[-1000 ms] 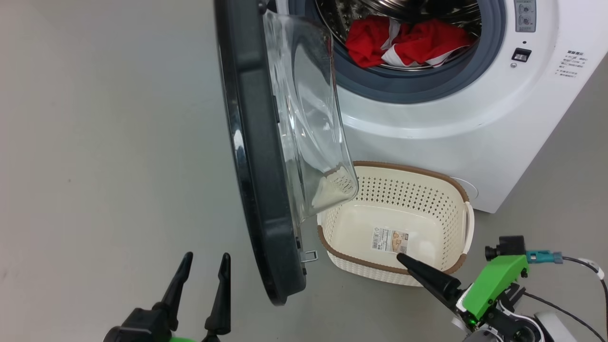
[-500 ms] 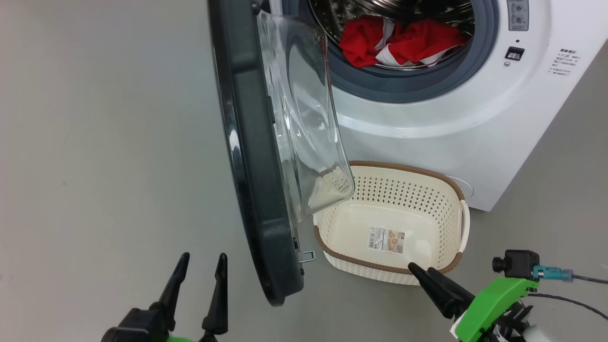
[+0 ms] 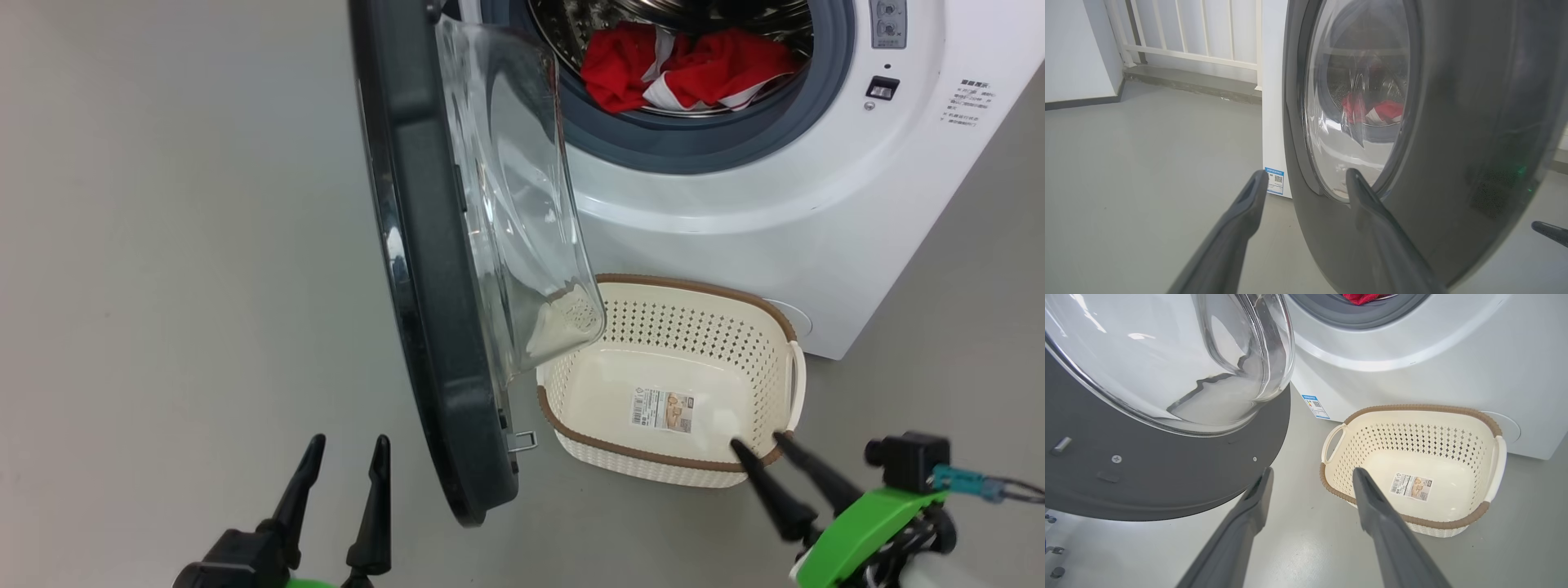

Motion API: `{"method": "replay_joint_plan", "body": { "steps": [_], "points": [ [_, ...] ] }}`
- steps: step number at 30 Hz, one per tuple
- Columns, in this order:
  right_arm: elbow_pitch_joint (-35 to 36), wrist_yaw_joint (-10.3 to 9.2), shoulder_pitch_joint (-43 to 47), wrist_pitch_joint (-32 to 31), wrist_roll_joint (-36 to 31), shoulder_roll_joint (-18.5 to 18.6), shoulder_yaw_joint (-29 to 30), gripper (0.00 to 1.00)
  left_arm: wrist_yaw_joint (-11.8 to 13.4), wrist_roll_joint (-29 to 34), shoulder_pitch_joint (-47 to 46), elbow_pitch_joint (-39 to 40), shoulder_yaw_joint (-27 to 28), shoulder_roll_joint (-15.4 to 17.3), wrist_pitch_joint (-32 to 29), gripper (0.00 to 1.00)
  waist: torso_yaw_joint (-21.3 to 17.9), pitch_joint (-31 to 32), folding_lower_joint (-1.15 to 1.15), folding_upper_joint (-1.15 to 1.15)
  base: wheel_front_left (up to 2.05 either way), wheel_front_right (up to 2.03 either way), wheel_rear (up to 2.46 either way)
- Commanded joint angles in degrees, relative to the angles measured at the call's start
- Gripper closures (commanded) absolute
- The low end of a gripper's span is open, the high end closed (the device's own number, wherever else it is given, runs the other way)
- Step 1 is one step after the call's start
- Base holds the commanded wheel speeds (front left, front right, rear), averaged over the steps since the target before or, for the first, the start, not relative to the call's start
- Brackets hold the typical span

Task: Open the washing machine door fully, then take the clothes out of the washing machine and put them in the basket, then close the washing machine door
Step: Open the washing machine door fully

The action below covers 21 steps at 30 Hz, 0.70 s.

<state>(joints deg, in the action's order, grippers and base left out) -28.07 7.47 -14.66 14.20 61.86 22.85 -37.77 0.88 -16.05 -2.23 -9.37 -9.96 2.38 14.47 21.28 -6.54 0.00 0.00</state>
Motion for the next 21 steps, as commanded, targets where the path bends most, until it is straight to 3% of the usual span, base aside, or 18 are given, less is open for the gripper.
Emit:
{"method": "replay_joint_plan", "body": {
  "steps": [1,5,15,21],
  "points": [
    [1.21,0.02,-1.23,0.75,-2.94,0.24,2.01,0.00,-0.33,0.04,-0.80,1.33,2.02,0.50,0.53,0.00,-0.14,-0.08,0.00,0.00,0.00,0.00,0.00],
    [2.49,0.02,0.13,0.77,-8.18,-1.12,6.65,0.00,-0.38,0.03,-0.81,1.37,2.00,0.50,0.53,0.00,-0.14,-0.14,0.00,0.00,0.00,0.00,0.00],
    [7.53,0.02,6.03,0.79,-28.35,-6.14,19.24,0.00,-0.49,0.13,-0.82,1.17,1.85,0.50,0.53,0.00,0.10,0.24,0.00,0.00,0.00,0.00,0.00],
    [11.48,0.02,9.00,0.79,-35.09,-9.42,25.54,0.00,-0.53,0.20,-0.75,1.23,1.79,0.50,0.53,0.00,0.23,0.20,0.00,0.00,0.00,0.00,0.00]
  ]
}}
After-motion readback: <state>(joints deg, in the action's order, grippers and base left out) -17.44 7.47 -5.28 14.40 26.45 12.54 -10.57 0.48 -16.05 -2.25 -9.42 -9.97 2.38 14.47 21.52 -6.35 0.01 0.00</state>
